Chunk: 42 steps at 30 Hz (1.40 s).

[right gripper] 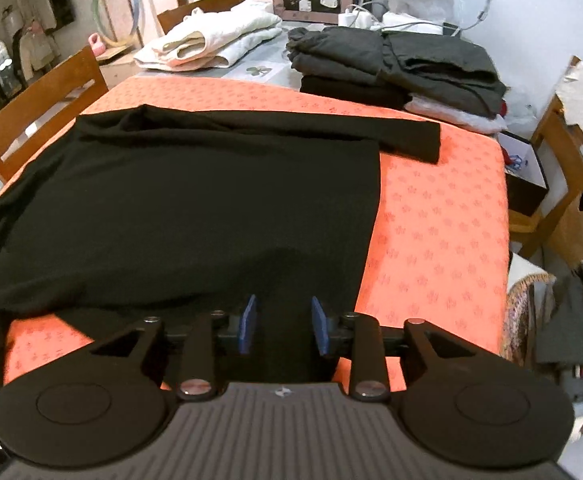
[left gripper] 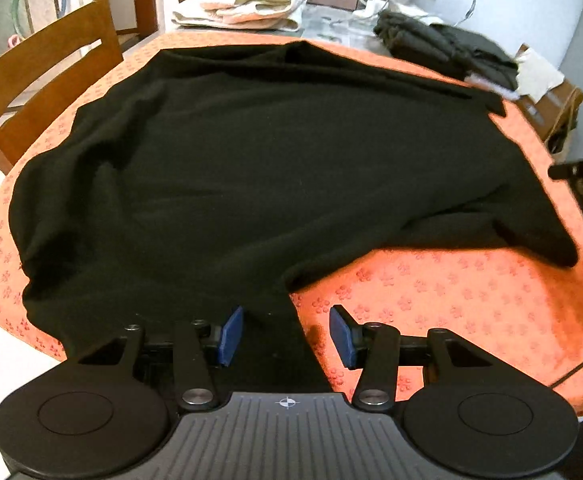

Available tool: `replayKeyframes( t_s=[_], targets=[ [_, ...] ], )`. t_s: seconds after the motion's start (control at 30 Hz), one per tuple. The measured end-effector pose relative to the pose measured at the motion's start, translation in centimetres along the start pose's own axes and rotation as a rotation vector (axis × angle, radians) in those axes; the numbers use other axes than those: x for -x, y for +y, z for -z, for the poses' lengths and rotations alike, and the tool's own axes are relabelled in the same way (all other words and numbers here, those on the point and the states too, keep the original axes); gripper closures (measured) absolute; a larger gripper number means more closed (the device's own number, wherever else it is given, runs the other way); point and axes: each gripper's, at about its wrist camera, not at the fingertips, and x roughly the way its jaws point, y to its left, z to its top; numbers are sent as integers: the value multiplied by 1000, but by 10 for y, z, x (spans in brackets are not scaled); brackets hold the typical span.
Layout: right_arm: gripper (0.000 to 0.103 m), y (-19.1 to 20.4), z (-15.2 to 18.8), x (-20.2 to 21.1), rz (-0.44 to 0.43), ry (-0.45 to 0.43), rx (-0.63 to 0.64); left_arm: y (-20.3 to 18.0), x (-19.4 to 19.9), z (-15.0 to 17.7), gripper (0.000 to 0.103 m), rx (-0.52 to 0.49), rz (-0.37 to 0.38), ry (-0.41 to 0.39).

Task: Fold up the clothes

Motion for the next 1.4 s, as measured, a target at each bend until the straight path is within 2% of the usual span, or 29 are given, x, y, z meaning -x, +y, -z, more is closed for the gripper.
replayKeyframes(
  t_s=[0.17,0.23,0.3,0.33,0.37,0.4,0.63,0.83,1.0,1.2,1.3,1.4],
  targets=[
    [58,-9,-15,-31,-33,36,15,-5,-8,4,54,-13,-84,25],
    [58,-13,-18,-44,-51,72,3,-6,-6,5,59,-21,-98,22],
    [60,-16,-17,-45,-76,83,-11,-6,-4,6,71,-26,-107,15],
    [72,-17,-16,-45,-89,84,-18,-6,-3,7,78,-28,-107,10],
    [83,-18,-15,-44,-103,85,-26,-7,-1,7,90,-30,-110,4],
    [96,-19,-14,-43,-116,87,-33,-7,1,8,93,-32,-112,-2],
    [97,-10,5,28,-134,-73,-19,3,25,6,95,-18,-95,-53],
    [97,8,45,97,-127,-162,-23,31,60,0,95,-7,-58,-93],
    [97,31,100,124,-131,-121,-48,50,77,5,96,-74,-22,-68],
    [96,51,170,122,-104,-41,-129,57,63,27,96,-203,-8,8],
    [95,60,190,114,-84,30,-127,59,53,34,97,-230,-13,28],
    [94,64,195,114,-65,45,-133,60,48,36,97,-242,-10,32]
  ],
)
